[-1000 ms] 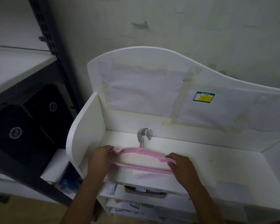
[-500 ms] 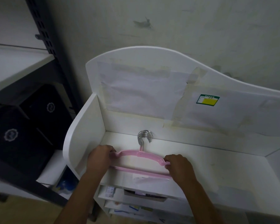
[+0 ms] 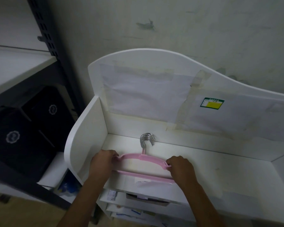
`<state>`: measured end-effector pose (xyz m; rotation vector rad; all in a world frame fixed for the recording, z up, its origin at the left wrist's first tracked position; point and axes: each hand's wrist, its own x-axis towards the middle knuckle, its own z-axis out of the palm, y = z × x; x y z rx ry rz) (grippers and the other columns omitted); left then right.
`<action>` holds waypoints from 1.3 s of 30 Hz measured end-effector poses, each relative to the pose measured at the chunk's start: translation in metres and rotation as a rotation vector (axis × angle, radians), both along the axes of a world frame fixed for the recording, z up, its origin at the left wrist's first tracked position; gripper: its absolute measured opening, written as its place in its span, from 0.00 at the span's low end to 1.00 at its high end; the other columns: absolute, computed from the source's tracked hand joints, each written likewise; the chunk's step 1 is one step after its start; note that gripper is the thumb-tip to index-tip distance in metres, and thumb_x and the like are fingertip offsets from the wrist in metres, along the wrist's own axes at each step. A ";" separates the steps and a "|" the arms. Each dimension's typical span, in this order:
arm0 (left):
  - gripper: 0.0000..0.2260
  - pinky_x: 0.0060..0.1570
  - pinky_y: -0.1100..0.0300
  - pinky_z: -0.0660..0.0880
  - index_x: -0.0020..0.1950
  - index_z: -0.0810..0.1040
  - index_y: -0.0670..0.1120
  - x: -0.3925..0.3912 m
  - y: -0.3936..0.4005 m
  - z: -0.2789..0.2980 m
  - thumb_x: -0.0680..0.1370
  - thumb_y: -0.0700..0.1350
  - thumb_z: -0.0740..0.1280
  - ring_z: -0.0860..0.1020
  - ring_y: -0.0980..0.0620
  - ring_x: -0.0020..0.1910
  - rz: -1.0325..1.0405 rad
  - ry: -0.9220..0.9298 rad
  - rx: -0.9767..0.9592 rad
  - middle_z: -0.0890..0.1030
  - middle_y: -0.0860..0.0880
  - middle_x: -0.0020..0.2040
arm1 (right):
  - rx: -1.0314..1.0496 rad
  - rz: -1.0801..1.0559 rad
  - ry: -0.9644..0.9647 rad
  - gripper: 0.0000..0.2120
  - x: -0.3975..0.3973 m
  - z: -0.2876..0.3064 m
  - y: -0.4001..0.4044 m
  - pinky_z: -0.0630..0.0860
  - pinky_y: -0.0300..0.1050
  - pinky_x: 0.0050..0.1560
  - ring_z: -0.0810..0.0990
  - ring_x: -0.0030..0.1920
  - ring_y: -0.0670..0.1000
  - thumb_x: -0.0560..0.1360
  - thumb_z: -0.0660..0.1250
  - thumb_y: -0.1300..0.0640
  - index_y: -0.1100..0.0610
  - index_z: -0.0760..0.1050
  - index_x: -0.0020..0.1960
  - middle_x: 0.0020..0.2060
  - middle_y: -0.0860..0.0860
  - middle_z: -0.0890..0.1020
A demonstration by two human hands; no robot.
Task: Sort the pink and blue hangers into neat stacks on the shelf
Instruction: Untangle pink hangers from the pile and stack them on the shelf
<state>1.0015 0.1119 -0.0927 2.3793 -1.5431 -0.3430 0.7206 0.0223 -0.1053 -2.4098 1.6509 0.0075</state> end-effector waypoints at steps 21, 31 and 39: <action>0.18 0.59 0.59 0.73 0.63 0.73 0.58 -0.111 0.031 0.042 0.78 0.41 0.69 0.77 0.57 0.60 -0.151 0.724 -0.485 0.78 0.55 0.61 | -0.031 -0.368 -0.822 0.17 -0.140 0.051 0.071 0.74 0.43 0.60 0.78 0.57 0.45 0.75 0.71 0.51 0.47 0.73 0.62 0.56 0.44 0.80; 0.21 0.60 0.62 0.71 0.70 0.70 0.54 -0.266 0.083 0.076 0.78 0.47 0.69 0.73 0.59 0.64 -0.373 0.741 -0.438 0.74 0.56 0.67 | -0.165 -0.480 -0.812 0.23 -0.284 0.082 0.167 0.71 0.49 0.67 0.73 0.64 0.45 0.75 0.69 0.47 0.48 0.69 0.68 0.64 0.44 0.76; 0.21 0.58 0.68 0.70 0.70 0.70 0.54 -0.392 0.137 0.077 0.78 0.47 0.69 0.73 0.61 0.64 -0.508 0.789 -0.387 0.74 0.56 0.67 | -0.295 -0.606 -0.744 0.23 -0.400 0.096 0.259 0.72 0.45 0.58 0.74 0.61 0.46 0.77 0.69 0.50 0.51 0.70 0.69 0.63 0.47 0.77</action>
